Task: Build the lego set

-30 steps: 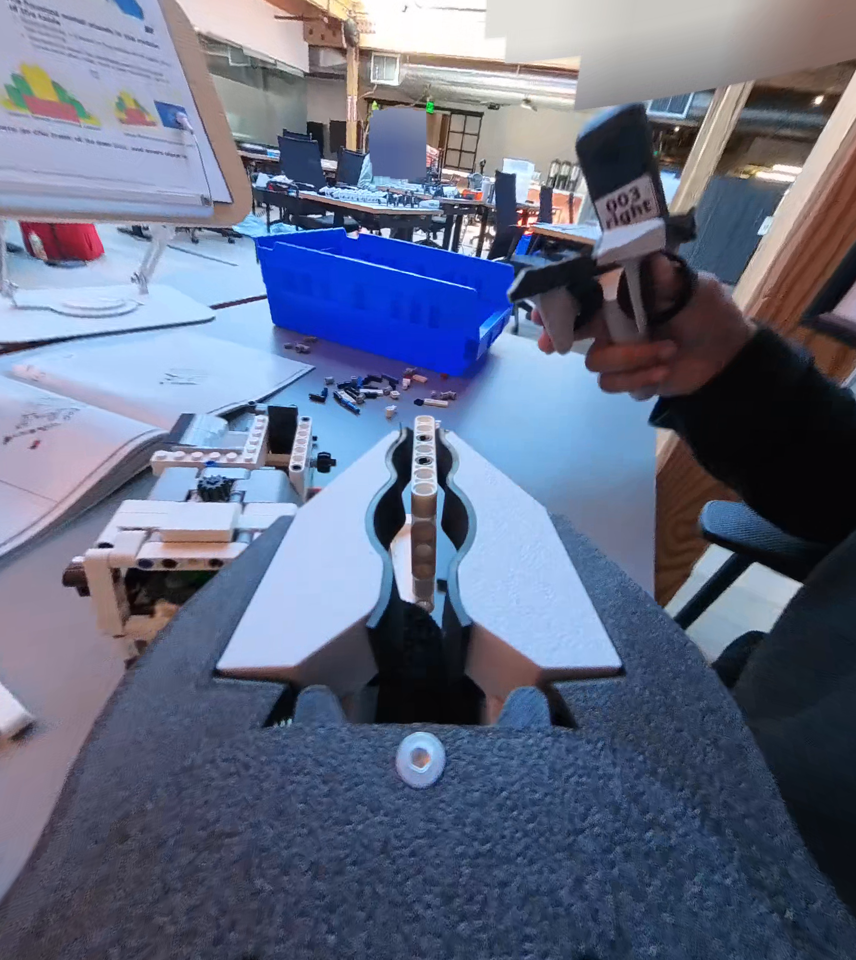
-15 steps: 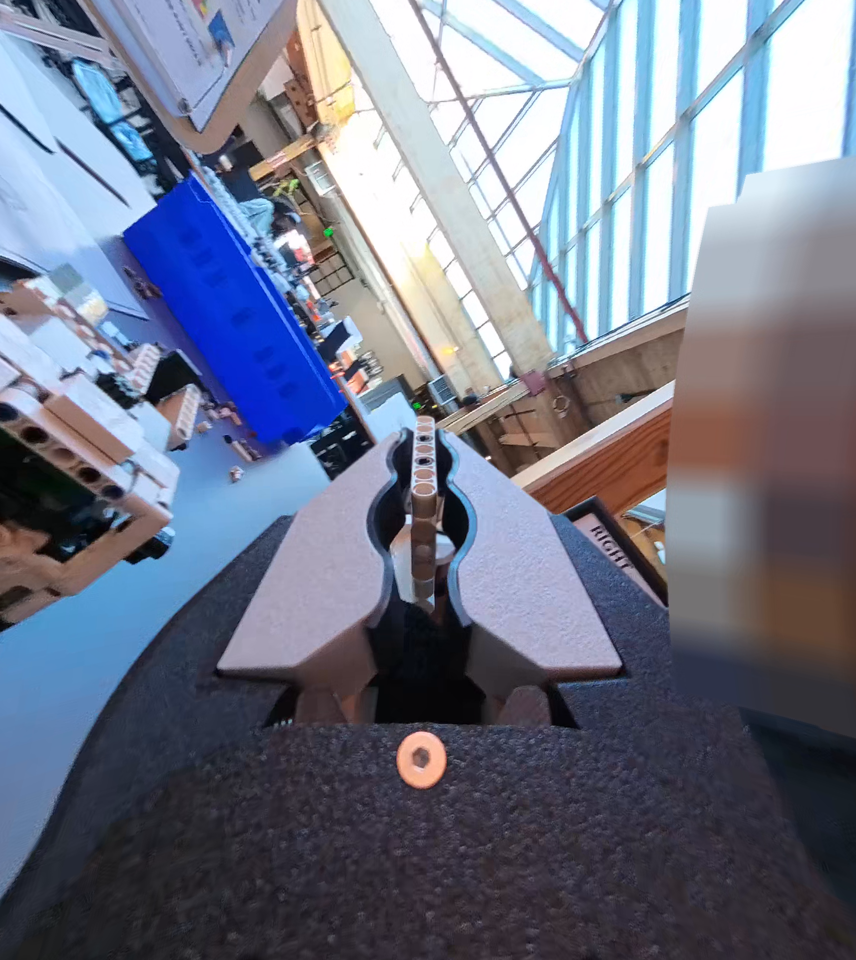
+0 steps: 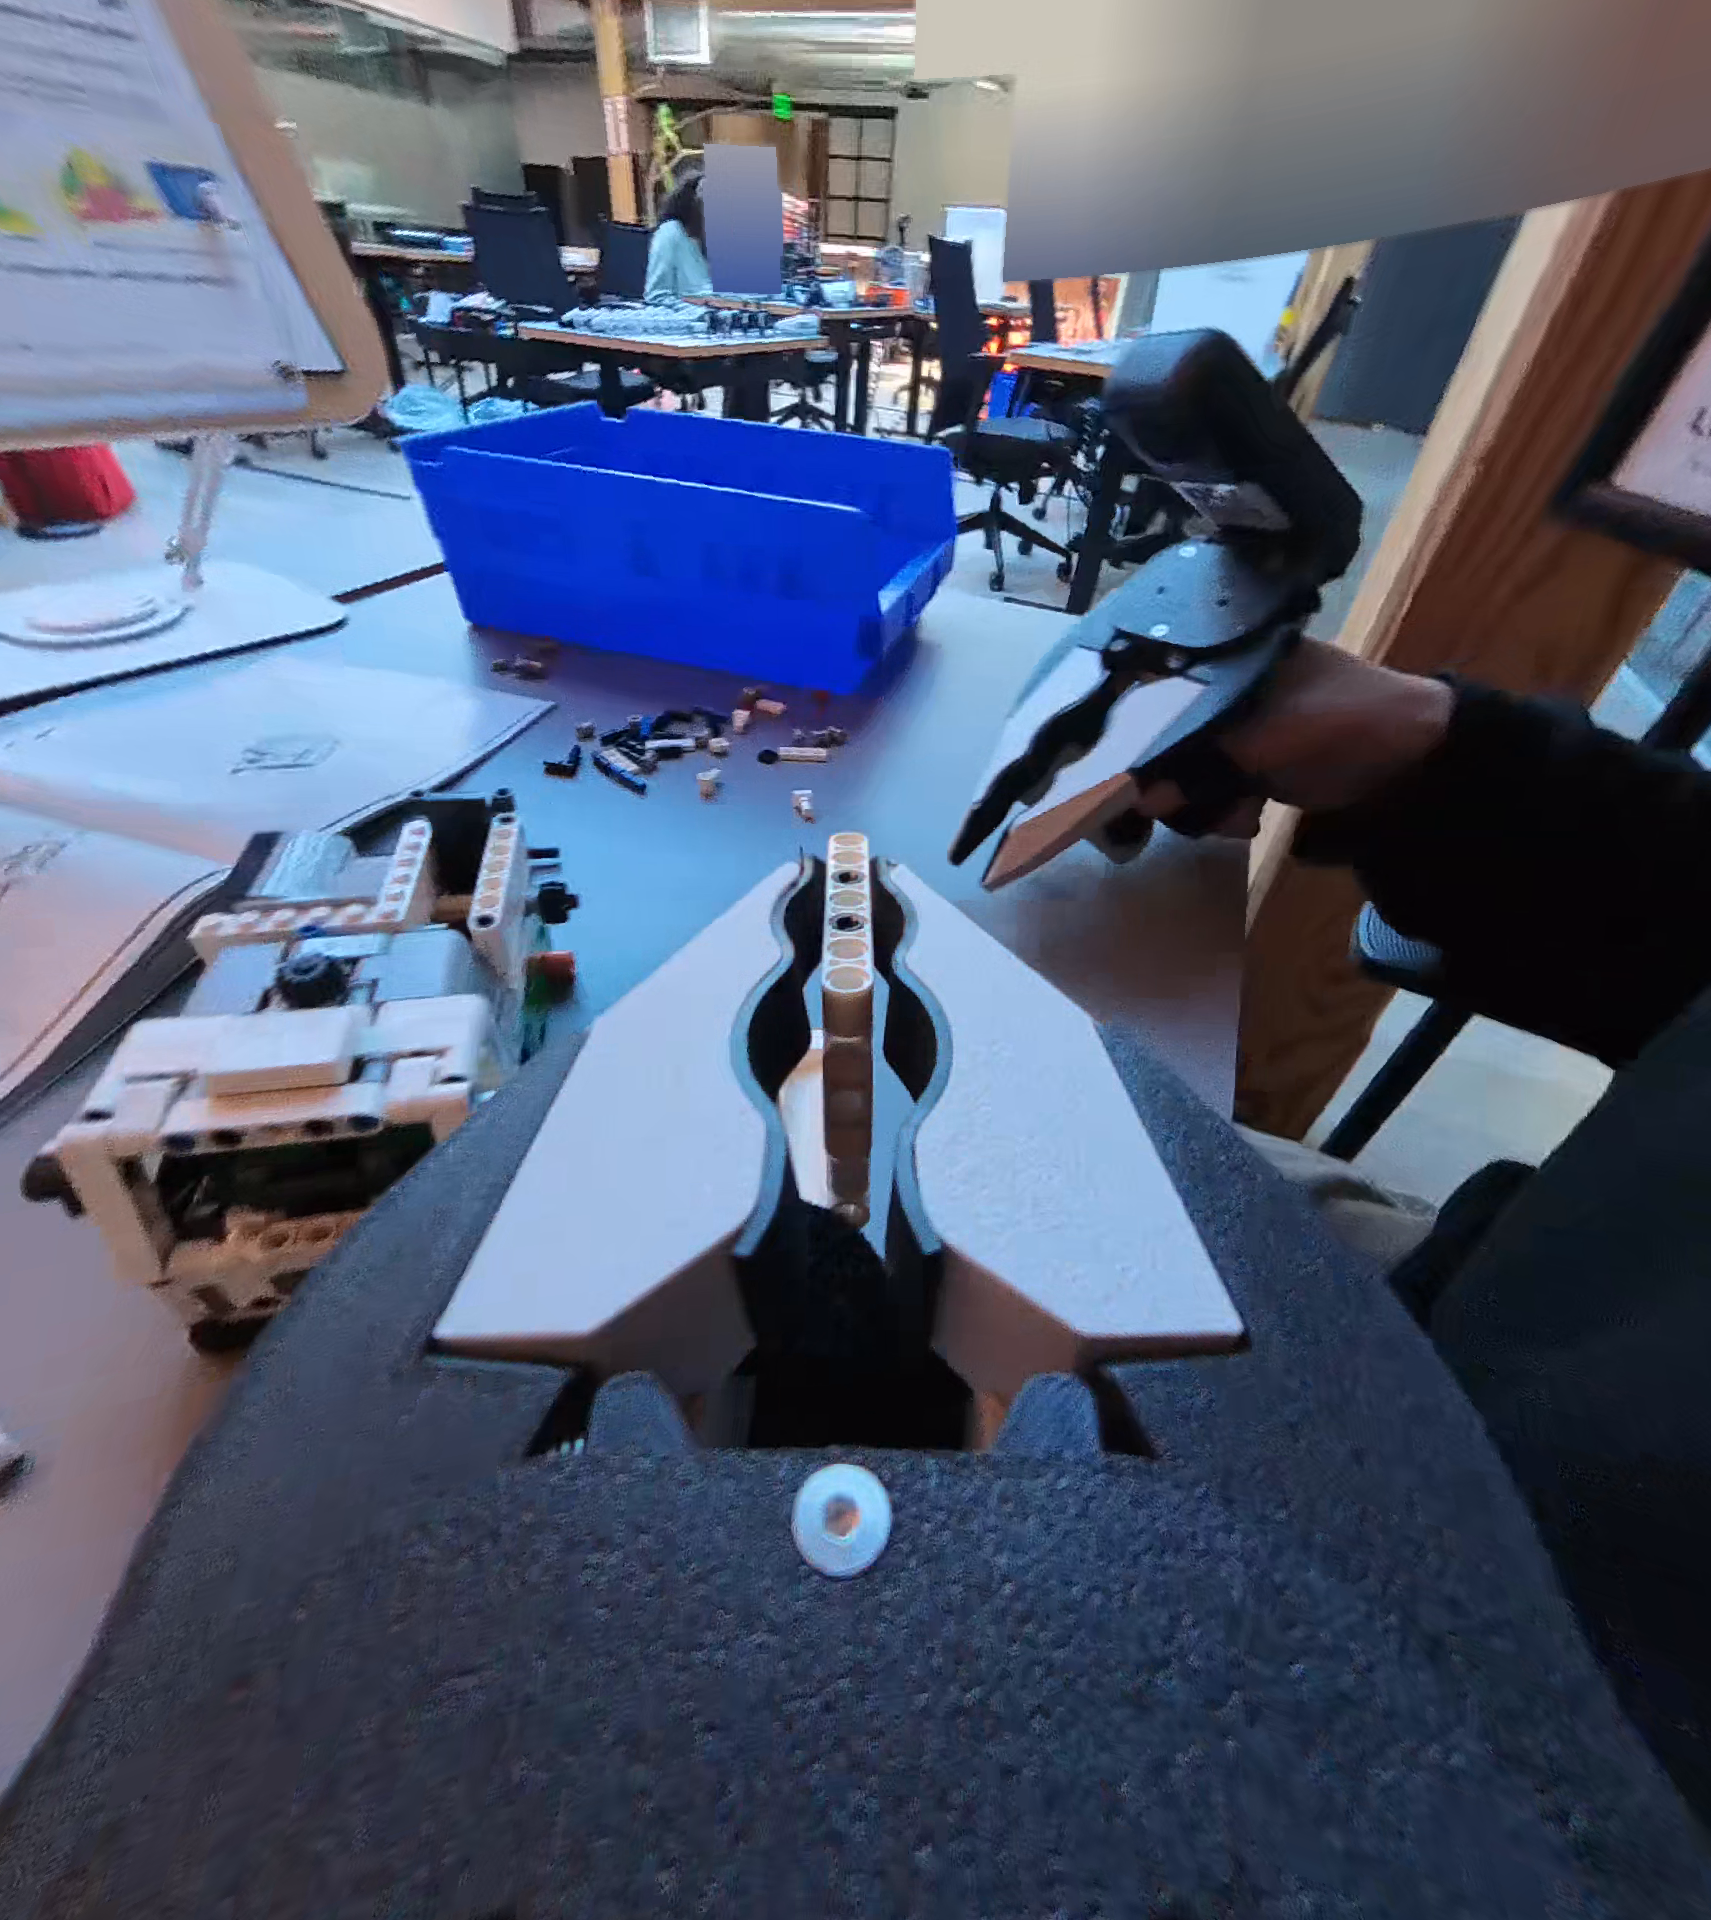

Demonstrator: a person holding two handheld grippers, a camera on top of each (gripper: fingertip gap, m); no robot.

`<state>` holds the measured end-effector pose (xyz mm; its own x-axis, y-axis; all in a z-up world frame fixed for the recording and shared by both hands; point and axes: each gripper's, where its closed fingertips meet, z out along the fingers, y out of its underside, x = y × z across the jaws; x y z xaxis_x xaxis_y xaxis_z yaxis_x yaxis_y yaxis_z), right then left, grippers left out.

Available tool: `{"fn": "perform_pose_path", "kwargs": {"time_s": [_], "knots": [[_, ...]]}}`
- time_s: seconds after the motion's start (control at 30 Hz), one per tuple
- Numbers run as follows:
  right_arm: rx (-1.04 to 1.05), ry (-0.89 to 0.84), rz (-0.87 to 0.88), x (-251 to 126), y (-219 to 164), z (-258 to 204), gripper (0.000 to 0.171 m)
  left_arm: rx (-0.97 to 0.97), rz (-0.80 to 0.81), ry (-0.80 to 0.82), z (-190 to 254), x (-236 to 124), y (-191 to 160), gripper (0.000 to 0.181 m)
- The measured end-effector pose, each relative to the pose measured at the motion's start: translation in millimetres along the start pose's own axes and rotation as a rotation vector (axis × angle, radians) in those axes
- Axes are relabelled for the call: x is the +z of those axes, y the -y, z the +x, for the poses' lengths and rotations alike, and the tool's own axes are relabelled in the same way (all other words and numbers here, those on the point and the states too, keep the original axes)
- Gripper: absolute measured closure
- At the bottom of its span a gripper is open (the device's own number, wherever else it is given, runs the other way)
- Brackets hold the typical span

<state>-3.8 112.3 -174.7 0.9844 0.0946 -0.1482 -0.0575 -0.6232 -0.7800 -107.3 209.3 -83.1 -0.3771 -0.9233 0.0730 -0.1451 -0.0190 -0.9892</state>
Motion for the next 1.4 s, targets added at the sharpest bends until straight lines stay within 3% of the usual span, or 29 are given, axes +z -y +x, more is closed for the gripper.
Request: {"fn": "perform_pose_path", "kwargs": {"time_s": [0.47,0.7,1.0,1.23,1.4], "knots": [[-0.028,-0.107,-0.054,29.8,2.3,-3.4,0.155,0.430,-0.078,0.096,7.8,20.5,-22.0,0.175],[-0.096,-0.186,-0.061,31.9,3.3,0.1,0.165,0.574,-0.101,0.139,4.0,30.0,-22.4,0.176],[-0.207,-0.219,-0.073,33.0,4.4,-2.6,0.167,0.723,-0.160,0.242,-4.8,37.1,-33.1,0.176],[-0.218,0.008,-0.076,36.1,-0.4,-38.9,0.167,0.730,-0.166,0.268,-9.6,35.6,-35.8,0.176],[-0.256,0.072,-0.080,34.0,-4.1,-49.2,0.166,0.736,-0.170,0.258,-8.4,36.7,-37.1,0.176]]}}
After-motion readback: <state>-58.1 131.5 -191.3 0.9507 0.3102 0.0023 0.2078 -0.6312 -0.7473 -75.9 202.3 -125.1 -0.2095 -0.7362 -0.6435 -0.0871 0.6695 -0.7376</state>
